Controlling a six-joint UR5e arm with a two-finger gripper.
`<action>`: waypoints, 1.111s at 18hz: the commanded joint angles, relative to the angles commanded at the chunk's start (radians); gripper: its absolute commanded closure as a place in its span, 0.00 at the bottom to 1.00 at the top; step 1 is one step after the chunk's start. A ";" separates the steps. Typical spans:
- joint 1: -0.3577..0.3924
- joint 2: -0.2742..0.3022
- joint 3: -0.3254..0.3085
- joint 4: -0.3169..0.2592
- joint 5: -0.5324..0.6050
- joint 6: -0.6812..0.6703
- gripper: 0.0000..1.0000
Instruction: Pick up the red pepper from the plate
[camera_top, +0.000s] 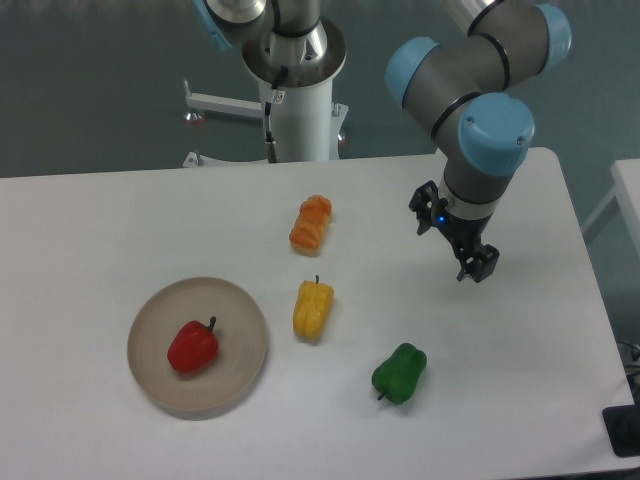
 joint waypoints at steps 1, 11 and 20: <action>0.000 -0.002 0.000 0.000 0.000 0.000 0.00; -0.052 -0.014 0.015 0.008 -0.058 -0.050 0.00; -0.260 -0.008 0.012 0.079 -0.114 -0.391 0.00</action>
